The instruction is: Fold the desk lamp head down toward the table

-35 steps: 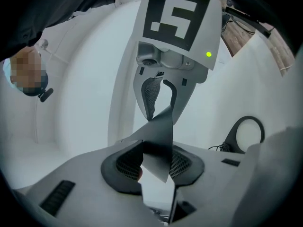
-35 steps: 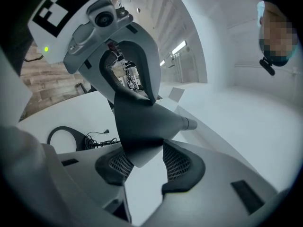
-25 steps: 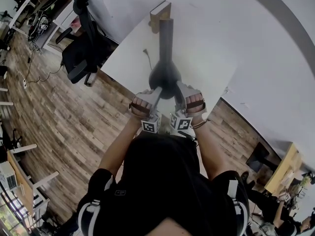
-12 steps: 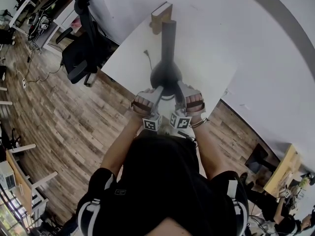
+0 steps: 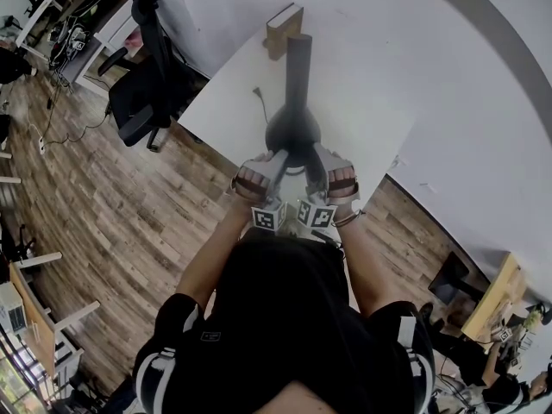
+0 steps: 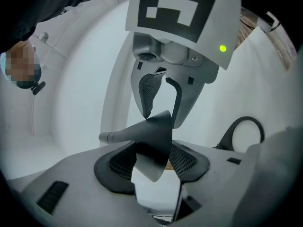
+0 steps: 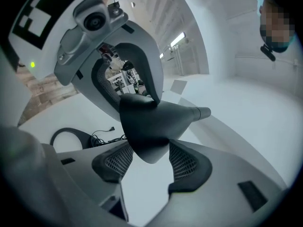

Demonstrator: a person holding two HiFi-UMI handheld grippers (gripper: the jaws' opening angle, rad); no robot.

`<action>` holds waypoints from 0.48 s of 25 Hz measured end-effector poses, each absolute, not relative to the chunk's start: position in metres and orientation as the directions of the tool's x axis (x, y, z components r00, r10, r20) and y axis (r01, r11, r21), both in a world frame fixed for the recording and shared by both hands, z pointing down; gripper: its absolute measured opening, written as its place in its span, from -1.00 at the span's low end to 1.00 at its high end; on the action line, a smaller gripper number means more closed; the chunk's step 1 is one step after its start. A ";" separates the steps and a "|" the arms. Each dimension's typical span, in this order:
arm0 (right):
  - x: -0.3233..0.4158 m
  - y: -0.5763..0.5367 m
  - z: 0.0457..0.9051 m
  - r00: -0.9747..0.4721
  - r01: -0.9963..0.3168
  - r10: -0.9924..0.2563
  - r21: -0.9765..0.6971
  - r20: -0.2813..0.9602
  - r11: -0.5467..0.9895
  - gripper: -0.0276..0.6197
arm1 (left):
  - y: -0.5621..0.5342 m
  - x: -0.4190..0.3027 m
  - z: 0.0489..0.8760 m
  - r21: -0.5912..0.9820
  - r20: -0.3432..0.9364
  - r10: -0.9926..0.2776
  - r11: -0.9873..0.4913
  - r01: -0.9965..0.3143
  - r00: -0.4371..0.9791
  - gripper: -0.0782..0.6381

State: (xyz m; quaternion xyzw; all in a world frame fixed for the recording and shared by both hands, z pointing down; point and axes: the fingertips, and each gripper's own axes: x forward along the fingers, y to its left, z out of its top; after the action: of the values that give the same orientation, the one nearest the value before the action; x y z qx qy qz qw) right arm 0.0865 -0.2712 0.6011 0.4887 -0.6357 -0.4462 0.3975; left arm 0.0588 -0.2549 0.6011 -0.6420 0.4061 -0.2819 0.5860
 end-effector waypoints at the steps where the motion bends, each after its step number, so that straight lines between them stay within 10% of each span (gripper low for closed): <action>1: 0.086 -0.269 0.603 -0.207 -0.285 -0.975 0.948 0.083 0.141 -0.18 | -0.253 0.058 0.602 -0.980 -0.097 -0.850 -0.009 -0.199 0.518 -0.15; 12: 0.092 -0.233 0.583 -0.263 -0.536 -0.946 0.787 0.188 0.305 -0.04 | -0.219 0.021 0.597 -0.864 0.055 -0.833 -0.316 -0.392 0.551 -0.13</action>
State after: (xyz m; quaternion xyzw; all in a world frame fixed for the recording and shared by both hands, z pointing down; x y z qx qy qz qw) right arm 0.0919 -0.2333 0.5831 0.5048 -0.7342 -0.3042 0.3370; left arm 0.0214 -0.2193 0.5971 -0.7694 0.3981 -0.2572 0.4282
